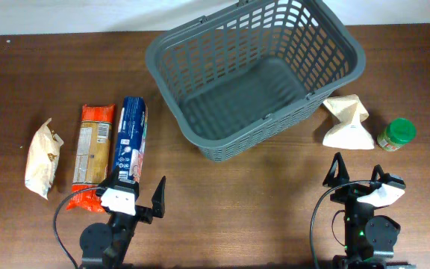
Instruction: Pack container
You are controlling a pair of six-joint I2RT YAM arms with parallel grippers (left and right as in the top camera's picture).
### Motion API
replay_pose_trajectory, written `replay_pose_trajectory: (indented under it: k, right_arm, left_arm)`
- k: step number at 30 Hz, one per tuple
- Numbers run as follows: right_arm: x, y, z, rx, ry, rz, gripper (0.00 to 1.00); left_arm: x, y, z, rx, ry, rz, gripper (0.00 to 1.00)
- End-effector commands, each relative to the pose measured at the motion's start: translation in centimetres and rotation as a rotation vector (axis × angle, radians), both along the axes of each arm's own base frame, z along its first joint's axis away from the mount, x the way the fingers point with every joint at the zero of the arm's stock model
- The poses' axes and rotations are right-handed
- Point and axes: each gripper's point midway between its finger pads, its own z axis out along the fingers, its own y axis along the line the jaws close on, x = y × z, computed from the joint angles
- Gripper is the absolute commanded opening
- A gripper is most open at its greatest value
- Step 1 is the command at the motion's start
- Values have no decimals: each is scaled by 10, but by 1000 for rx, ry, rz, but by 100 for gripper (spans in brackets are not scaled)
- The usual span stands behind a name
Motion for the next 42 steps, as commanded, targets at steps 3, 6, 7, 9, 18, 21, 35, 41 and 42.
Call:
replay_pose_trajectory:
  k: [3, 6, 7, 9, 18, 21, 35, 41, 42]
  right_arm:
    - [-1, -2, -3, -1, 7, -10, 99]
    - [-1, -2, -3, -1, 7, -10, 99]
    - [-1, -2, -3, -1, 7, -10, 99]
    - [-1, -2, -3, -1, 7, -10, 99]
    - [-1, -2, -3, -1, 7, -10, 99]
    - [-1, -2, -3, -1, 7, -10, 99]
    - [-1, -3, -2, -1, 5, -13, 99]
    - [-15, 71, 48, -253, -31, 420, 99]
    - [-25, 74, 62, -313, 1, 437, 99]
  left_arm:
    - [0, 1, -1, -1, -3, 6, 99]
    - [0, 1, -1, -1, -3, 6, 99]
    - [0, 1, -1, -1, -3, 6, 99]
    - [0, 1, -1, -1, -3, 6, 99]
    - [0, 1, -1, -1, -3, 6, 99]
    - [3, 7, 9, 16, -51, 42, 99]
    - [-9, -21, 4, -160, 48, -103, 99]
    - [-14, -16, 68, -203, -12, -72, 99]
    - [-14, -16, 84, -203, -10, -72, 99]
